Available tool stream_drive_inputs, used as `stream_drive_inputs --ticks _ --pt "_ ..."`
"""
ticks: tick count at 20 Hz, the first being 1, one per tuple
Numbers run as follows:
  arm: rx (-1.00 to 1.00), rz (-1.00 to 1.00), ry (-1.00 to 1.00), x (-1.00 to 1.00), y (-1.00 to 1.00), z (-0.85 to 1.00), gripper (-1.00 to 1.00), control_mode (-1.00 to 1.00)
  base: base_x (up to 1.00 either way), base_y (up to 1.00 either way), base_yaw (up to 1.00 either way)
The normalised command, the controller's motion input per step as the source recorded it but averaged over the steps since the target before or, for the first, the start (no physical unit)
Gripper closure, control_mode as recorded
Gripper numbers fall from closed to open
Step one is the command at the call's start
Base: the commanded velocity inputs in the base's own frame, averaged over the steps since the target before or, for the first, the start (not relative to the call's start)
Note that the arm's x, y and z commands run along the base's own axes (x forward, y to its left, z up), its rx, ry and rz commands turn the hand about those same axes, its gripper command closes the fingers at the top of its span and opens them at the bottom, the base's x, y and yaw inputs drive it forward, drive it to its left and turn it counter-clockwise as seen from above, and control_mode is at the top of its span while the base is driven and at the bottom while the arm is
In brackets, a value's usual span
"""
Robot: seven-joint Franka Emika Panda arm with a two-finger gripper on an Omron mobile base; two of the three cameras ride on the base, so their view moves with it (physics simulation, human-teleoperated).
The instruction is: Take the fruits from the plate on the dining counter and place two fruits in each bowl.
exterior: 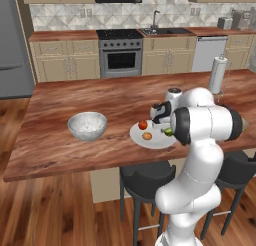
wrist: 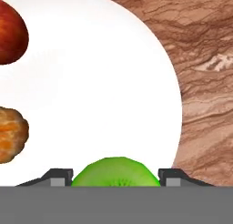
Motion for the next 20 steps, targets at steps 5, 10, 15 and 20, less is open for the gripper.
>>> stream_drive_inputs --ticks 5,10,15,20 --pt "0.0 -0.1 -0.01 0.17 -0.75 0.78 1.0 -1.0 0.0 0.0 0.0" --pt "0.0 -0.08 -0.01 0.29 -0.93 0.76 1.0 -1.0 0.0 0.0 0.0" --pt "0.0 -0.11 0.0 0.01 -1.0 0.3 1.0 -1.0 0.0 0.0 0.0" --pt "0.0 -0.14 0.0 -0.21 -1.0 0.0 1.0 -1.0 0.0 0.0 0.0"
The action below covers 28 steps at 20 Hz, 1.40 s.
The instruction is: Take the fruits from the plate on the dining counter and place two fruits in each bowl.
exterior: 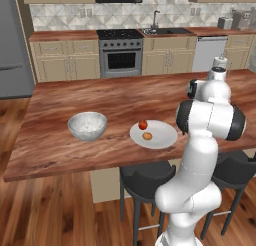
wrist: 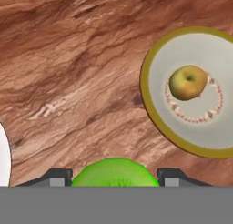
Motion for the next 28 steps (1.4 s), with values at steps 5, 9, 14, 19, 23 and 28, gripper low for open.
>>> stream_drive_inputs --ticks 5,9,14,19,23,28 --pt "0.0 -0.15 -0.06 -0.31 -0.81 -0.22 1.0 -1.0 0.0 0.0 0.0" --pt "0.0 -0.05 -0.03 0.01 -0.6 0.0 1.0 -1.0 0.0 0.0 0.0" --pt "0.0 0.0 0.0 0.14 -0.46 -0.05 1.0 -1.0 0.0 0.0 0.0" --pt "0.0 0.0 -0.01 0.22 -0.28 -0.24 1.0 -1.0 0.0 0.0 0.0" --pt "0.0 0.0 0.0 0.02 -0.17 -0.39 1.0 -1.0 0.0 0.0 0.0" --pt "0.0 0.0 -0.03 0.04 -0.2 -0.44 1.0 -1.0 0.0 0.0 0.0"
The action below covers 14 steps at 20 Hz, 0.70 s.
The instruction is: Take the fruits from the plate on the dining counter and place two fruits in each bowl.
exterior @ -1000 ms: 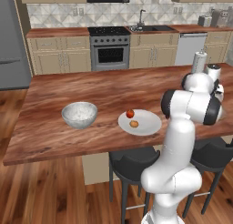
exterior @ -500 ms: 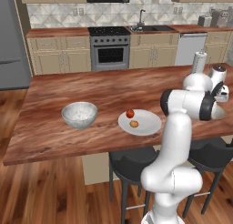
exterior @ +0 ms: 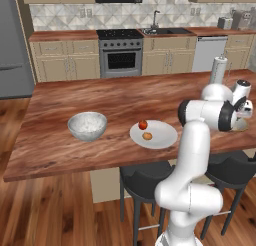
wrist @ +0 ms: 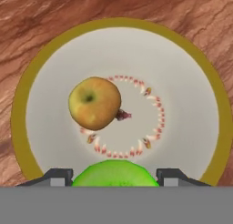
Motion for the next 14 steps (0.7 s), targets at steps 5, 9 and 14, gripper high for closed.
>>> stream_drive_inputs --ticks 5,9,14 --pt "0.0 0.0 -0.02 0.13 -0.13 -0.32 1.0 -1.0 0.0 0.0 0.0" --pt "0.0 0.0 -0.01 0.28 -0.04 -0.12 -1.0 -1.0 0.0 0.0 0.0" --pt "0.0 -0.04 -0.01 0.28 -0.04 0.01 -1.0 -1.0 0.0 0.0 0.0"
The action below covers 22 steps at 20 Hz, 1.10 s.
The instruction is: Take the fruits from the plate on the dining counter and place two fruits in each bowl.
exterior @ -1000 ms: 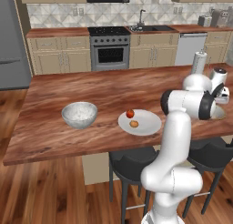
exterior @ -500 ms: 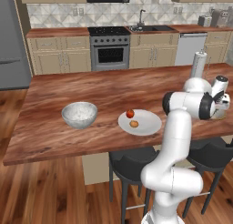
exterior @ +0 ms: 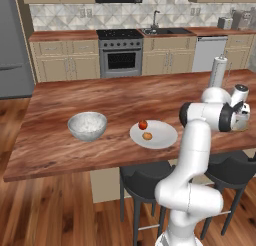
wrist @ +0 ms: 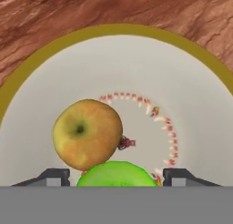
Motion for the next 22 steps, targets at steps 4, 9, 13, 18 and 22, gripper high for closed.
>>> stream_drive_inputs --ticks 4,9,13,18,22 --pt "0.0 -0.04 -0.01 0.29 -0.06 0.03 -1.0 -1.0 0.0 0.0 0.0" --pt "-0.02 -0.04 -0.02 -0.15 0.09 0.18 -1.0 -1.0 0.0 0.0 0.0" --pt "-0.12 -0.07 0.0 -0.79 0.81 0.46 -1.0 -1.0 0.0 0.0 0.0" --pt "-0.17 0.0 0.04 -0.74 1.0 0.68 -1.0 -1.0 0.0 0.0 0.0" --pt "-0.11 0.04 0.18 -0.93 1.0 0.41 -1.0 -1.0 0.0 0.0 0.0"
